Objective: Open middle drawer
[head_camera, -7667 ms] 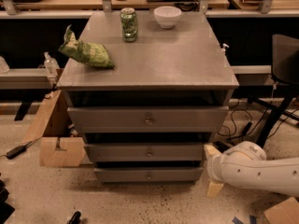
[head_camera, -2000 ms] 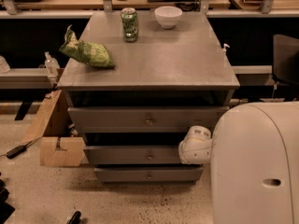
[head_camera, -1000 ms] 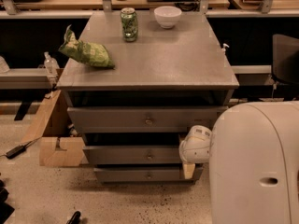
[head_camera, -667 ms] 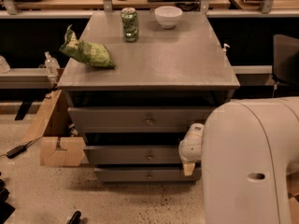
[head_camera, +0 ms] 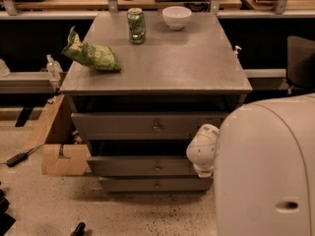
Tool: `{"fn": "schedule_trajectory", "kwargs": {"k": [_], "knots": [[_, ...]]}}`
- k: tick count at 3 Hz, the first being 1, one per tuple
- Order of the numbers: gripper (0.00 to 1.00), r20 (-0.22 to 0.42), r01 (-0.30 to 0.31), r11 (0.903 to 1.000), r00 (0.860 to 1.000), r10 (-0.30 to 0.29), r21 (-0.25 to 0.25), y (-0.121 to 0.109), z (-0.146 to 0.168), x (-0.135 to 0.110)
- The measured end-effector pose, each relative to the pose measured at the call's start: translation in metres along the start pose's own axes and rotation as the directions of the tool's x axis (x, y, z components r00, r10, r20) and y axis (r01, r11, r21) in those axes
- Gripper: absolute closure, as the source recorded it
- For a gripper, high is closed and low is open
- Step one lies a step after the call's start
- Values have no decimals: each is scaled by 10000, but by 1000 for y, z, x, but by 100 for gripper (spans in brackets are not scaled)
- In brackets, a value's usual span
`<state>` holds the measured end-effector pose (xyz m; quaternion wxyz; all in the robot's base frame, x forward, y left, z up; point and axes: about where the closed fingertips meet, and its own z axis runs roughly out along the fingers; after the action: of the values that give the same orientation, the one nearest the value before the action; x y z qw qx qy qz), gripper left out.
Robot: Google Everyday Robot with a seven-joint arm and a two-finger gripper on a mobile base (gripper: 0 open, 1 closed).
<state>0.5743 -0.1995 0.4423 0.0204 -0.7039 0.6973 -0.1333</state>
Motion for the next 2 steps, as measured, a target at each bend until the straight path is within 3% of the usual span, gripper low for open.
{"fn": "schedule_trajectory", "kwargs": {"k": [1, 2], "knots": [[87, -288, -595, 9968, 9979, 581, -534, 28, -16, 11], [100, -175, -857, 9932, 9963, 846, -790, 45, -21, 14]]}}
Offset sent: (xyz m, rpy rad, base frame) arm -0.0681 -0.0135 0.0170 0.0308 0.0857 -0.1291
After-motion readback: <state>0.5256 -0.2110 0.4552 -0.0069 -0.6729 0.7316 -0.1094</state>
